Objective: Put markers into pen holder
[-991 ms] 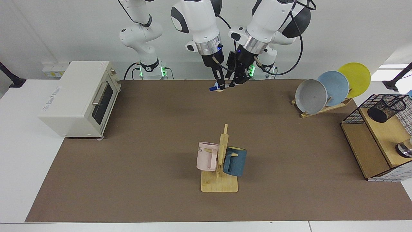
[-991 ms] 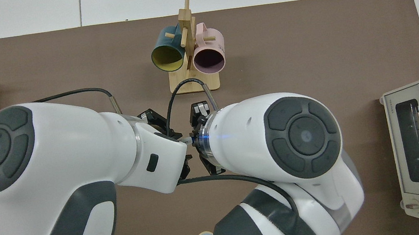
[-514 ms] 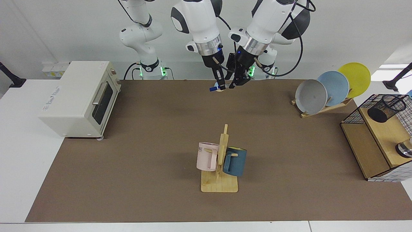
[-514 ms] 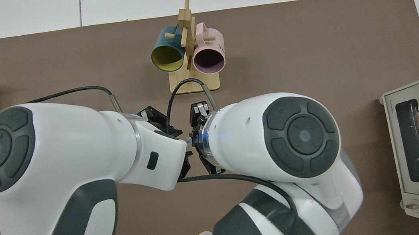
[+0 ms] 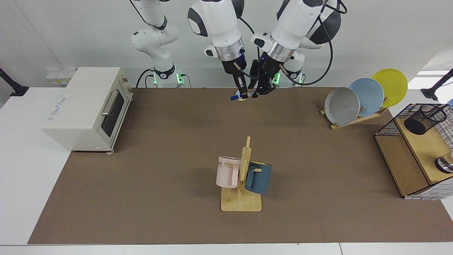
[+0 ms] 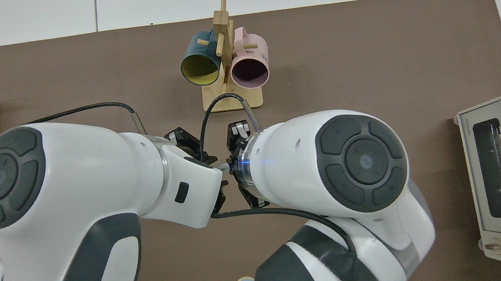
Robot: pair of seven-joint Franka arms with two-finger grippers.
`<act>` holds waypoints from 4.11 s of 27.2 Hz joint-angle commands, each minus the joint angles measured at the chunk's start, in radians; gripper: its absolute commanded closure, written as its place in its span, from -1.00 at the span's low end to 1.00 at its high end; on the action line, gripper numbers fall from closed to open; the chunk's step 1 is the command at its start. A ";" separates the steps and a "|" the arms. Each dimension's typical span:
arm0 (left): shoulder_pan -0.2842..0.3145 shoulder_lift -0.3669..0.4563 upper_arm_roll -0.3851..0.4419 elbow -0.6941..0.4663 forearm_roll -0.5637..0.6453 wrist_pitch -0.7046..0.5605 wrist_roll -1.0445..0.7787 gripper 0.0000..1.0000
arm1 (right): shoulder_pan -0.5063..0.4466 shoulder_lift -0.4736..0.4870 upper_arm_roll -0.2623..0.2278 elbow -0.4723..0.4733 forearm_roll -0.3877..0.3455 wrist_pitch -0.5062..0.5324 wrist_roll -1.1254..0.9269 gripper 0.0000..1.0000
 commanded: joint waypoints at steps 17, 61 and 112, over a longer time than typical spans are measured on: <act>-0.004 -0.007 0.019 -0.024 0.015 0.037 0.007 1.00 | -0.014 -0.003 0.004 0.019 0.013 -0.024 -0.057 1.00; 0.338 -0.039 0.057 0.068 0.417 -0.154 0.018 1.00 | -0.405 -0.105 -0.012 0.005 -0.151 -0.408 -1.586 -1.00; 0.632 0.108 0.080 0.287 1.044 -0.033 0.854 1.00 | -0.518 -0.174 -0.012 -0.015 -0.171 -0.484 -1.799 -1.00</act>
